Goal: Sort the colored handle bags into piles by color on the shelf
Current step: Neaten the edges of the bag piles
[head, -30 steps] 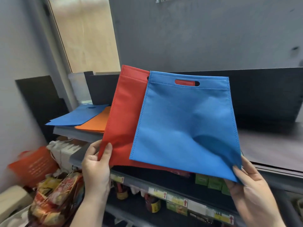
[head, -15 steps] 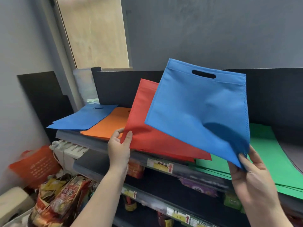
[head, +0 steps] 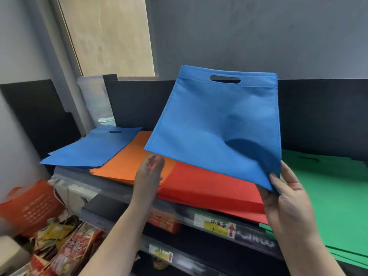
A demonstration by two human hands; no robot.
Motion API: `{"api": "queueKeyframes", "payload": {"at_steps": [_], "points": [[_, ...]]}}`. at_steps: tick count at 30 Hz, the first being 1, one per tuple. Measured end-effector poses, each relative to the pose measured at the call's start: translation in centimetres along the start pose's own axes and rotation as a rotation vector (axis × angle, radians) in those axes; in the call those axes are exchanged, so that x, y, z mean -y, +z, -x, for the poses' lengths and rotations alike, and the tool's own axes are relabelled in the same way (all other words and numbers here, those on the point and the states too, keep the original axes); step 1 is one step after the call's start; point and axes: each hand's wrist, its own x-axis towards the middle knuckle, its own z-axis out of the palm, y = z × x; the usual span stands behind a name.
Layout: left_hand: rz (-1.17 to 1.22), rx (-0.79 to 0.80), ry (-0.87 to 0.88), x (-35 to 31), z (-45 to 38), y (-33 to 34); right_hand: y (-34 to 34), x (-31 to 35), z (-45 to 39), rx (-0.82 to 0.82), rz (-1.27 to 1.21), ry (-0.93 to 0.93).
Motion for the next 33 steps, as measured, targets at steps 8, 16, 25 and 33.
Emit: {"api": "queueKeyframes", "payload": {"at_steps": [8,16,25,33], "points": [[0.333,0.214,0.088,-4.4,-1.5,-9.7,4.7,-5.3,-0.8,0.068,0.066,0.012],[-0.046,-0.041,0.109,-1.9,-8.0,-20.9,12.6,-15.4,-0.7,0.216,0.347,-0.005],[-0.446,-0.174,0.132,-0.1,-17.3,-32.2,21.7,-27.3,-4.2,0.332,0.992,-0.079],[-0.781,-0.121,-0.005,2.7,-24.4,-34.2,26.1,-33.7,-7.3,0.229,1.567,-0.09]]}}
